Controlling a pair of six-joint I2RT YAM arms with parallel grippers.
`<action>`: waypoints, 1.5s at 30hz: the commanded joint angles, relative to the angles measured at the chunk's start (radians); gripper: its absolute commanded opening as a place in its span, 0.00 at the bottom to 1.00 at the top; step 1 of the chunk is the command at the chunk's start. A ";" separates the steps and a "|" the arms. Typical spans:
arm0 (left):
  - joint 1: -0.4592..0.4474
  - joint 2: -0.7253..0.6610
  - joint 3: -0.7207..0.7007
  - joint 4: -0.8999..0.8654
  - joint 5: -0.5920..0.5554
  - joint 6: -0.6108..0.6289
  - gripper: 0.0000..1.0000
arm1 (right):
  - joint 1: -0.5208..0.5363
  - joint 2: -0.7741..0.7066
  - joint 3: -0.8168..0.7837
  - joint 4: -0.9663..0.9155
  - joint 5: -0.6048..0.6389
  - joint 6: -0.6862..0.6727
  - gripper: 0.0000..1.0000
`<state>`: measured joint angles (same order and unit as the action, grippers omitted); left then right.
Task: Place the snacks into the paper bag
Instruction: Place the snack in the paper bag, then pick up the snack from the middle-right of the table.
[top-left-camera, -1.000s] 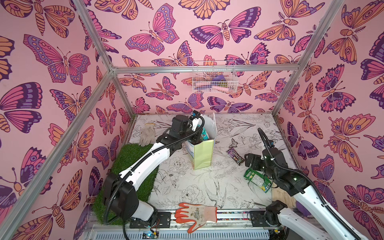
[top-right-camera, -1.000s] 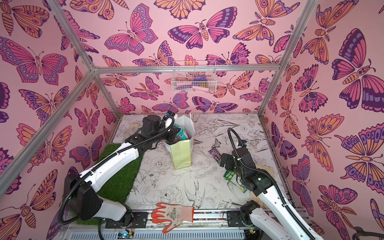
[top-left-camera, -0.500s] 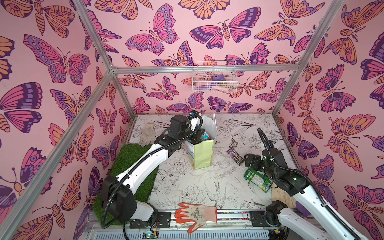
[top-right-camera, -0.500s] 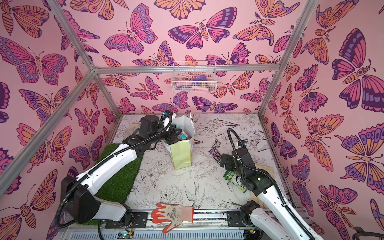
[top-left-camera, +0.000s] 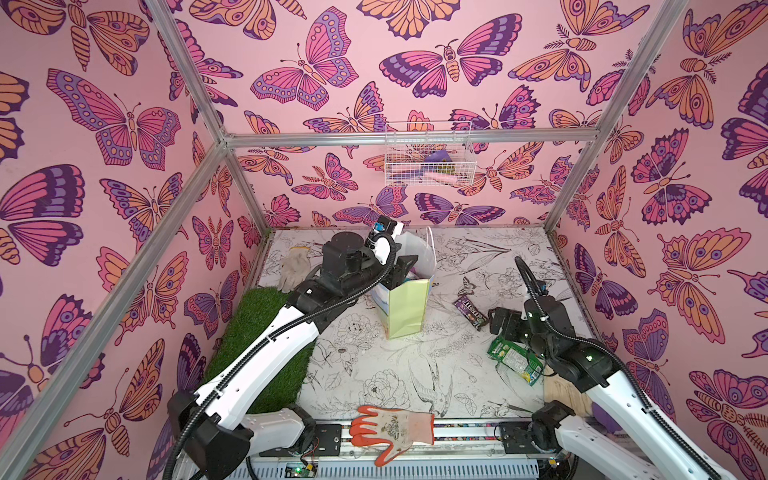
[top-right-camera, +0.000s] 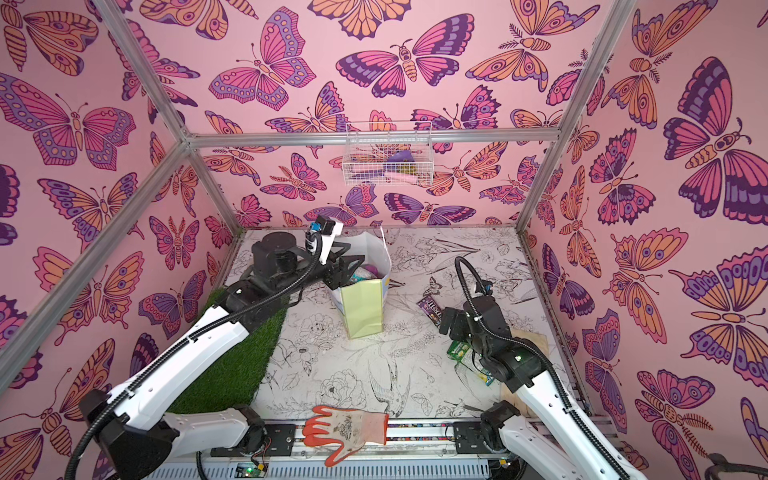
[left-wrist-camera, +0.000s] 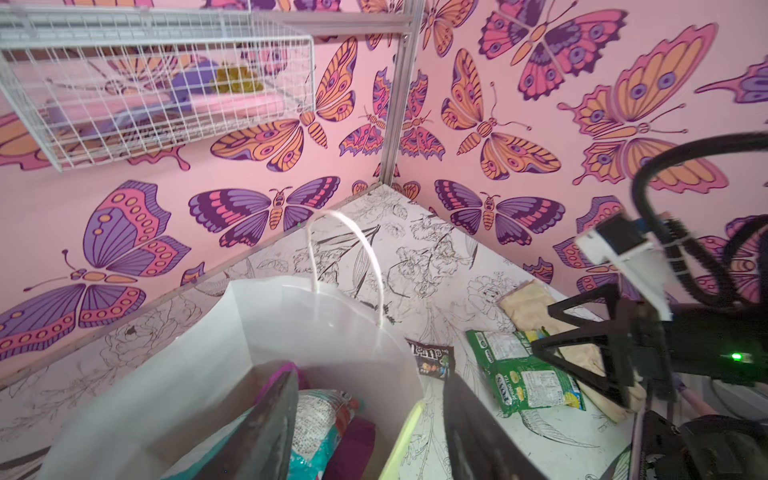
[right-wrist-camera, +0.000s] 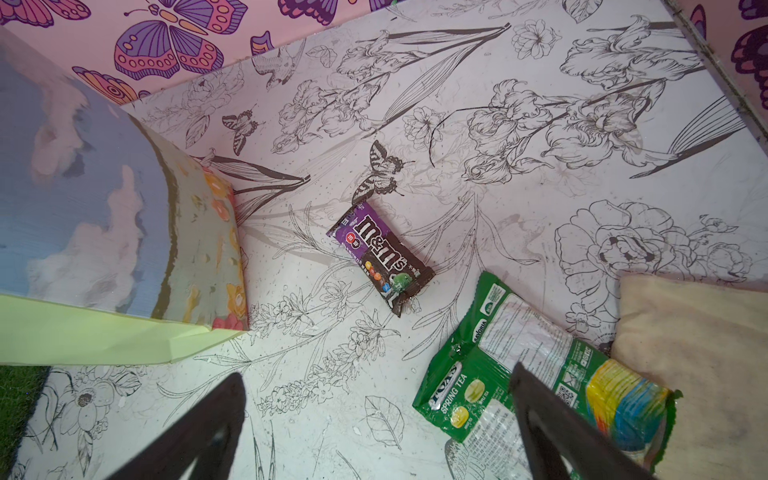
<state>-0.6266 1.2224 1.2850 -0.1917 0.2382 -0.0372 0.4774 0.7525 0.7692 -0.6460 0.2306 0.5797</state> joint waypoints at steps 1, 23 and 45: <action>-0.016 -0.041 0.022 -0.011 -0.017 0.020 0.58 | -0.008 -0.001 0.000 0.010 -0.001 0.014 0.99; -0.189 -0.197 -0.123 -0.010 -0.125 0.032 0.58 | -0.008 0.086 0.034 0.015 -0.008 0.006 0.99; -0.350 -0.274 -0.380 0.049 -0.249 -0.040 0.58 | -0.025 0.221 0.056 0.037 -0.009 -0.031 0.99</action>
<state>-0.9627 0.9596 0.9390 -0.1818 0.0067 -0.0437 0.4633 0.9615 0.7795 -0.6235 0.2226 0.5701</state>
